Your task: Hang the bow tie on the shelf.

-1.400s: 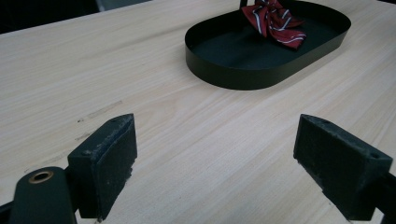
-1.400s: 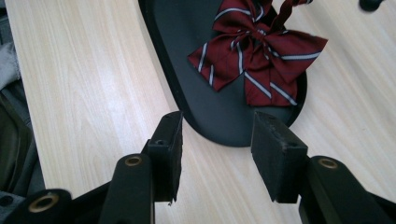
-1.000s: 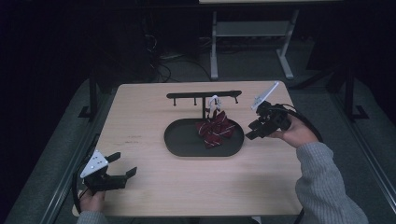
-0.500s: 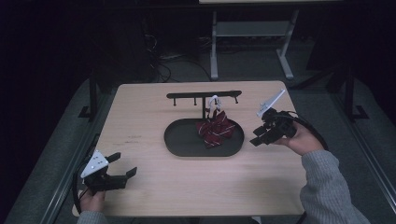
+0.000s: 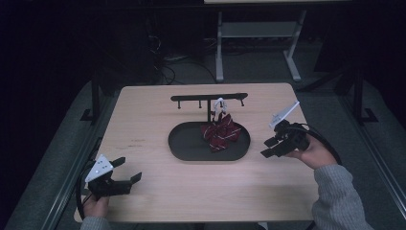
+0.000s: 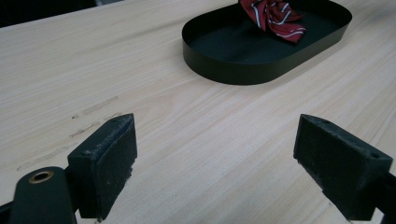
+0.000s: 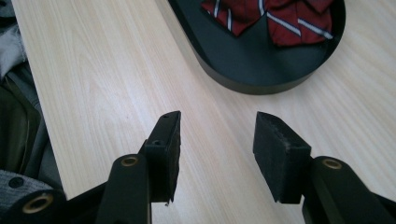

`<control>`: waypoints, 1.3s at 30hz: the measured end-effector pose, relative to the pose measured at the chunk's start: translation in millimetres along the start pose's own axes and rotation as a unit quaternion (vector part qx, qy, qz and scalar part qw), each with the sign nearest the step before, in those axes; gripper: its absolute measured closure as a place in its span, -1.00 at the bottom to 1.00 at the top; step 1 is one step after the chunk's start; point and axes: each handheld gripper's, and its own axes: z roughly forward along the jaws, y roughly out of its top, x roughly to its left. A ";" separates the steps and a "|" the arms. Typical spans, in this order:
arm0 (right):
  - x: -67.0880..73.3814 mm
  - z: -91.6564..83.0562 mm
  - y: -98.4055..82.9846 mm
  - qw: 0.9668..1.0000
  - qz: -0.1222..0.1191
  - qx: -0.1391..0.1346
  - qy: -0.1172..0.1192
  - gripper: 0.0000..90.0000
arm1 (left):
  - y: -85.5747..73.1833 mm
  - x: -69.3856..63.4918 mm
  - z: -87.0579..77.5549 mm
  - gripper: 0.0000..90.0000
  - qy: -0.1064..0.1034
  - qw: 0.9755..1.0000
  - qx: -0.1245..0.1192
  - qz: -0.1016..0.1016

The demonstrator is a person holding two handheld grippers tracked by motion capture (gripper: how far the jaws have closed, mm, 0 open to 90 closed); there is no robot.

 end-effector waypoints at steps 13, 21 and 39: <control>4.9 8.0 -30.3 1.000 0.030 -0.005 0.004 0.12 | -0.3 -2.3 2.9 -0.71 -0.005 1.000 0.004 0.004; 10.4 15.6 -46.6 0.999 0.037 -0.012 0.008 0.12 | -0.7 -2.4 3.3 -0.71 -0.006 1.000 0.005 0.005; 31.7 22.7 -71.2 0.999 0.042 -0.032 -0.002 0.09 | -0.1 -3.6 2.4 -0.71 -0.007 1.000 0.003 0.002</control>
